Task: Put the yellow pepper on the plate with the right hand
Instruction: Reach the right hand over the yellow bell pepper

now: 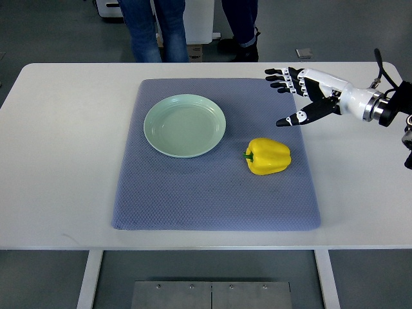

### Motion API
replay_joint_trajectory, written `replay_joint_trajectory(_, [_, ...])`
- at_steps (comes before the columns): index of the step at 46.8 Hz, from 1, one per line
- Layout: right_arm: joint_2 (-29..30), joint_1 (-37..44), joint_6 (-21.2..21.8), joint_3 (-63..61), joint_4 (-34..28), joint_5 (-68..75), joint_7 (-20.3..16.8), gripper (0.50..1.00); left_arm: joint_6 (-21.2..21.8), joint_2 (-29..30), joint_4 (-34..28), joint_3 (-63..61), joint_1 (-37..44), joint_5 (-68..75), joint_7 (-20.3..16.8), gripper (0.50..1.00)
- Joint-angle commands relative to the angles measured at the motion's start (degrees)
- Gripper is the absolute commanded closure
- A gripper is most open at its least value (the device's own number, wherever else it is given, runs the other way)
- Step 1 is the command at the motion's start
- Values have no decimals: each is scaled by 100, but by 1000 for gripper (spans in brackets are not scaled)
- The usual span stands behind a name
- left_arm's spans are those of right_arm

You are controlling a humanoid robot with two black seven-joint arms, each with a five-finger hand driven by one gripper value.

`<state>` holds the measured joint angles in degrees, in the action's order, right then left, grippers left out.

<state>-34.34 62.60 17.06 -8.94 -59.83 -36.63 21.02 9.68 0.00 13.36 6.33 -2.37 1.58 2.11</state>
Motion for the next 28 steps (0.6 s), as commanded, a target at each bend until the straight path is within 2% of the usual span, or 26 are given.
replay_joint_trajectory(1, [6,156,-1,278,-107,-11,16,571,-1,0,0,0,0,0,0,500])
replay_joint_trajectory(14, [50,692,-19,1254,-230,-55,69,571,-1,0,0,0,0,0,0,500])
replay_joint_trajectory(28, [190,833,-89,1667,-230,-187,69,586,-1,0,0,0,0,0,0,500])
